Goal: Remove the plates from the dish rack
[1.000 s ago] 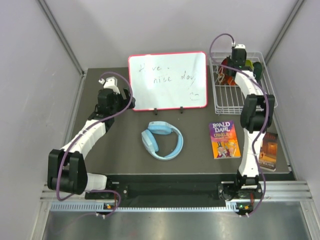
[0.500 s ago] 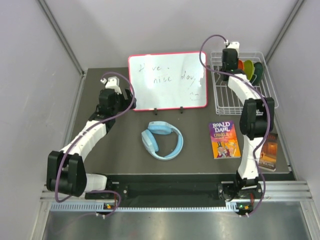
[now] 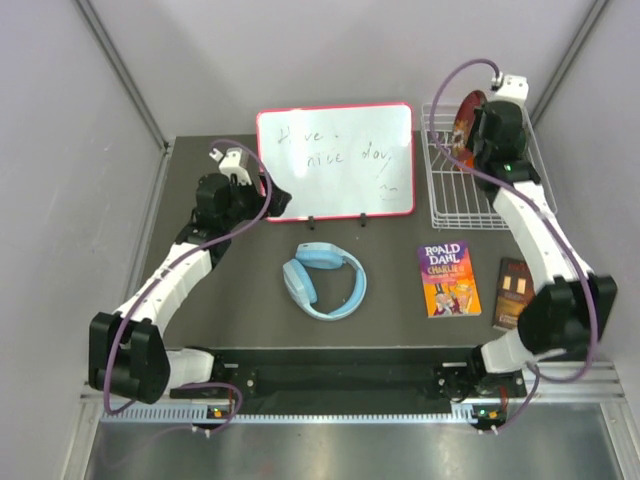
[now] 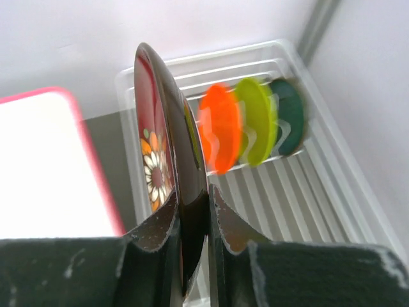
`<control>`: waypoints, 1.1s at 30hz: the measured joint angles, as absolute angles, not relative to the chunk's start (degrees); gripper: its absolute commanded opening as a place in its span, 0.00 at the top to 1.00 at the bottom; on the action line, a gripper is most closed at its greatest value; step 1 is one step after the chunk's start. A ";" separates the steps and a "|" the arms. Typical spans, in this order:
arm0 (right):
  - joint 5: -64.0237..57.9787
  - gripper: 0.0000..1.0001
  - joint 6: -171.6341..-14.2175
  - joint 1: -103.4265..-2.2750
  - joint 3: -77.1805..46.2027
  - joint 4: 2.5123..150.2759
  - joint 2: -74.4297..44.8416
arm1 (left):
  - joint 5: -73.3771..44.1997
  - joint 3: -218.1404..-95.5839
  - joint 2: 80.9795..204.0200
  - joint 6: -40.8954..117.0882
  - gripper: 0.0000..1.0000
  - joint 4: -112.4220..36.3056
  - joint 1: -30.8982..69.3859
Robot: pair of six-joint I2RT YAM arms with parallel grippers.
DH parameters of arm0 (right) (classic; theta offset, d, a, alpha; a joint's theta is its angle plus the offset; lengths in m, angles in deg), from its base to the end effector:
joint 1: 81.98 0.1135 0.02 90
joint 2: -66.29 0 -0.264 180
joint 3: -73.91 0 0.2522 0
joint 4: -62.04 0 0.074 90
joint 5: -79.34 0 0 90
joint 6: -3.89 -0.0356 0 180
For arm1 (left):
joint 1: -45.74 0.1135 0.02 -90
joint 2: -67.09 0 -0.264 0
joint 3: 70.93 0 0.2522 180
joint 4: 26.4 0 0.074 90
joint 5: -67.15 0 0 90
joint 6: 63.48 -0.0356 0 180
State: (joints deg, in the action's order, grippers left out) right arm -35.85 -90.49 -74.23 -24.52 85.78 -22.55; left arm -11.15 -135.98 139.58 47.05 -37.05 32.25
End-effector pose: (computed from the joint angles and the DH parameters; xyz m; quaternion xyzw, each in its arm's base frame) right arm 0.3650 0.0344 0.3935 0.1113 0.7734 -0.1077 0.6147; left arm 0.2843 -0.0756 0.2988 0.0103 0.8074 -0.2498 0.5344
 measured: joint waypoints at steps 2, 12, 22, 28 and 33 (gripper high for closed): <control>-30.98 1.00 -93.40 -73.70 -19.25 86.96 -15.69 | -6.53 -135.94 139.60 49.30 0.14 -36.06 32.25; -6.74 1.00 -109.51 -67.43 4.62 86.37 7.07 | 9.92 -133.27 143.12 62.90 0.15 -22.16 26.19; -0.34 1.00 -118.97 -59.59 15.79 81.01 8.25 | 8.33 -130.17 144.59 66.37 0.16 -13.66 15.96; 0.60 1.00 -122.58 -57.42 18.50 76.57 11.46 | 5.73 -128.92 145.75 66.88 0.16 -10.82 15.57; 1.02 1.00 -124.68 -57.38 19.66 74.02 14.41 | 4.05 -128.35 146.05 66.90 0.35 -9.90 15.57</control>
State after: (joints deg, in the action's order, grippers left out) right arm 1.02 -124.68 -57.38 19.66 74.02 14.41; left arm 4.05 -128.35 146.05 66.90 -9.90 15.57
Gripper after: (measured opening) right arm 0.125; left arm 0.815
